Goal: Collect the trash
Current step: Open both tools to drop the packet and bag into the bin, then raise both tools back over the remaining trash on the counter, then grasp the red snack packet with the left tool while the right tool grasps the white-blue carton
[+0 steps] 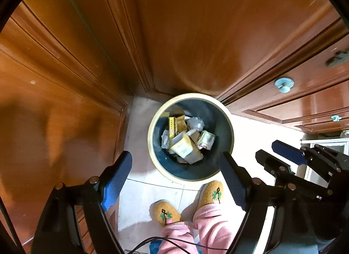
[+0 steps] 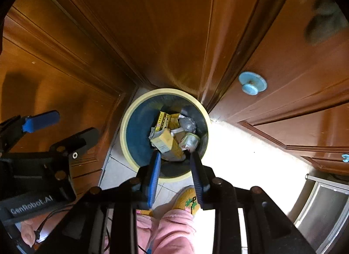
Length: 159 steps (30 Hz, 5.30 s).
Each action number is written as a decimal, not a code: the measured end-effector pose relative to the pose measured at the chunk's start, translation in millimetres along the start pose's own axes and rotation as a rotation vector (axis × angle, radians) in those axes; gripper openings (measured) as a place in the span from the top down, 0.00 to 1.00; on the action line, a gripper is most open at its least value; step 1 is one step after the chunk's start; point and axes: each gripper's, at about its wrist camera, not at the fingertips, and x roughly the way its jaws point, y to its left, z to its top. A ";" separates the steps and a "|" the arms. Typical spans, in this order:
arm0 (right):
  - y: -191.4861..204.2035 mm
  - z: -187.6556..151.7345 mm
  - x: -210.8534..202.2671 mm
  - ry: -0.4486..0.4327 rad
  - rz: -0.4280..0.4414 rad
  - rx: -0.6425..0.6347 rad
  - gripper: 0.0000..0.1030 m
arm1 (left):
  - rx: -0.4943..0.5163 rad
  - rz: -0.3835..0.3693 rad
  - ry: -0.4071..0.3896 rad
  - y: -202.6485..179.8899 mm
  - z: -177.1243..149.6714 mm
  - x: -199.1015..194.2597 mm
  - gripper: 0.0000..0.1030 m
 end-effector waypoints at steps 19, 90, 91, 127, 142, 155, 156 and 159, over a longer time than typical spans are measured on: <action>23.1 -23.7 -217.4 -0.101 -0.010 0.071 0.72 | 0.110 -0.028 -0.123 -20.6 -18.5 -247.1 0.22; -115.3 361.1 -360.6 -0.349 -0.015 -0.040 0.67 | -0.097 0.215 -0.461 -59.7 371.8 -355.4 0.21; -114.9 364.4 -358.9 -0.348 -0.013 -0.040 0.67 | -0.098 0.217 -0.459 -59.6 374.0 -353.7 0.21; -103.7 451.8 -312.5 -0.343 0.147 0.010 0.67 | -0.085 0.411 -0.402 -49.6 478.1 -288.5 0.14; -108.7 472.5 -306.5 -0.356 0.205 0.021 0.52 | -0.110 0.457 -0.350 -45.4 513.5 -260.0 0.14; -103.9 494.7 -294.3 -0.329 0.271 0.070 0.52 | -0.181 0.391 -0.321 -30.1 538.0 -259.4 0.87; -102.3 496.2 -293.8 -0.328 0.274 0.072 0.52 | -0.182 0.389 -0.328 -30.1 536.4 -261.3 0.89; -97.9 502.0 -291.8 -0.322 0.285 0.080 0.52 | -0.183 0.377 -0.354 -26.9 529.9 -266.5 0.95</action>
